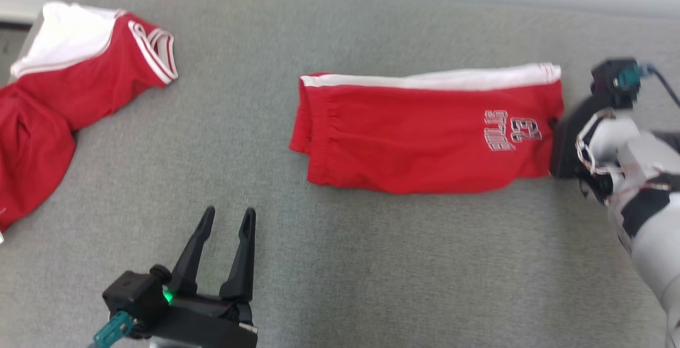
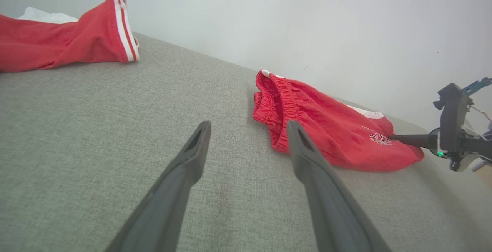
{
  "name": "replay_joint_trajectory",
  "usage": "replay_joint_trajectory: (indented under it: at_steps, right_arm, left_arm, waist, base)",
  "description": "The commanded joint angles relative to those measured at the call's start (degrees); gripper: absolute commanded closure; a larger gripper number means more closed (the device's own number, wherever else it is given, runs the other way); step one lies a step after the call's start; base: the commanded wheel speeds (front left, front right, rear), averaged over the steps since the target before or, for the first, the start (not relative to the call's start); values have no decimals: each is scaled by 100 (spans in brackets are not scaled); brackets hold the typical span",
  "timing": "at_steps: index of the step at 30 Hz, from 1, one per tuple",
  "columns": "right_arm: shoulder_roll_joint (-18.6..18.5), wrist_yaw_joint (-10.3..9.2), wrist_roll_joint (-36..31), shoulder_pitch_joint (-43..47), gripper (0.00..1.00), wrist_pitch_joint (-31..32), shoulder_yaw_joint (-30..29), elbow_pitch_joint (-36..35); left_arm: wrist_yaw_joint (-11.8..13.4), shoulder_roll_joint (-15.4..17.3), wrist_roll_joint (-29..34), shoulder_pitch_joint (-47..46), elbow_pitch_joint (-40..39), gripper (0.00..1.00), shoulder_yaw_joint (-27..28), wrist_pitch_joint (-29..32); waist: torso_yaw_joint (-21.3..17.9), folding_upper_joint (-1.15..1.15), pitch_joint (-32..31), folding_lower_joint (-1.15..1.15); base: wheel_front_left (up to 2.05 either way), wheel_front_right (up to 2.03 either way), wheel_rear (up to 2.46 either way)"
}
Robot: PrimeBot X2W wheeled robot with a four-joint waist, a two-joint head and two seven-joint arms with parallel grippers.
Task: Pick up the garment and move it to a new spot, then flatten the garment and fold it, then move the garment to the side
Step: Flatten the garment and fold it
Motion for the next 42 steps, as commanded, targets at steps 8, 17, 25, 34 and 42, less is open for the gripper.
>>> replay_joint_trajectory:
  at_steps: [8, 17, 25, 34, 42]
  right_arm:
    - [-316, -21, -143, 495, 100, -525, -154, 88]
    - [-411, -21, -520, 456, 100, -920, -304, 95]
    - [269, -21, -852, 211, 100, -834, -100, -144]
    - [1201, -21, -1051, 208, 100, -142, 192, -727]
    - [1424, -21, -1128, 237, 100, 144, 101, -834]
  left_arm:
    - [100, 79, -137, 327, -21, 0, 38, 49]
    - [119, 78, -184, 403, -55, 0, -26, 88]
    - [122, 128, -182, 521, -91, 0, -44, 94]
    - [67, 83, -219, 352, -111, 0, -111, 100]
    - [35, 5, -196, 205, 15, 0, -181, 51]
  waist:
    - [-378, 0, -682, -1]
    - [-447, 0, -867, -1]
    - [-404, 0, -965, -1]
    - [-154, 0, -809, -1]
    - [156, 0, -669, -1]
  base:
    - [0, 0, 0]
    - [0, 0, 0]
    - [0, 0, 0]
    - [0, 0, 0]
    - [0, 0, 0]
